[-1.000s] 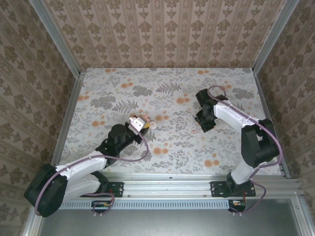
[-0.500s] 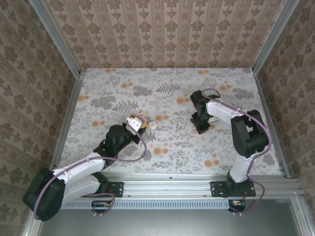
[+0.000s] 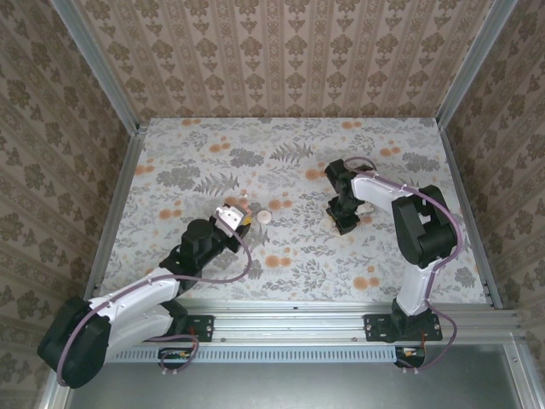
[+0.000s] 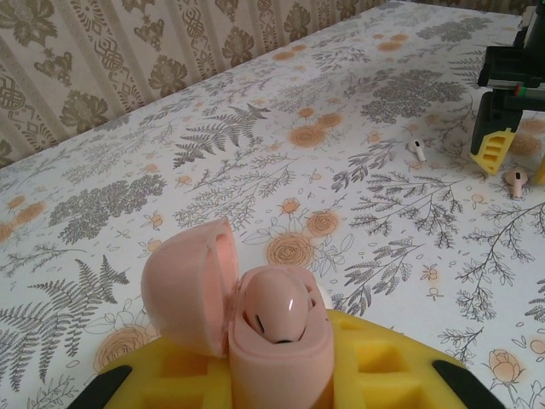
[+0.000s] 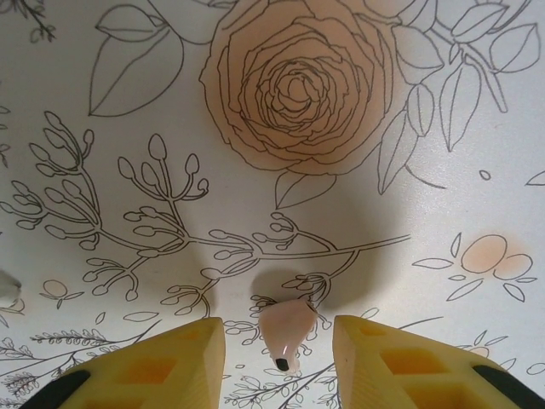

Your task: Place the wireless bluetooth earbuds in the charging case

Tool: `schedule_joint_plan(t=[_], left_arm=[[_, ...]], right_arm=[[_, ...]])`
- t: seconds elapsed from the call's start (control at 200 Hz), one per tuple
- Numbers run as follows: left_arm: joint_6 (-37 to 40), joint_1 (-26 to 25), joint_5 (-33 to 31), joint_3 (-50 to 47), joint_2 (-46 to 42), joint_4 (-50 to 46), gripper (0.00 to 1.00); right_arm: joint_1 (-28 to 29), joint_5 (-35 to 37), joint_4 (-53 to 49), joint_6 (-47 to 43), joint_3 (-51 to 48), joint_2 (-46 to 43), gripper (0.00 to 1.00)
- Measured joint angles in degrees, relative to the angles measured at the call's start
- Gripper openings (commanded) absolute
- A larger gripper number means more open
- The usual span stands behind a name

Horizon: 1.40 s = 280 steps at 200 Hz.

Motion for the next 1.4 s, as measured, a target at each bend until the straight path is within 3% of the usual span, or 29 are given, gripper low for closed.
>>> schedule_joint_plan(t=[1.399], left_arm=[[0.0,0.3,0.1,0.1,0.0,-0.5,0.06]], right_arm=[[-0.1,0.7,1.1,-0.3,-1.4,0.1,0.20]])
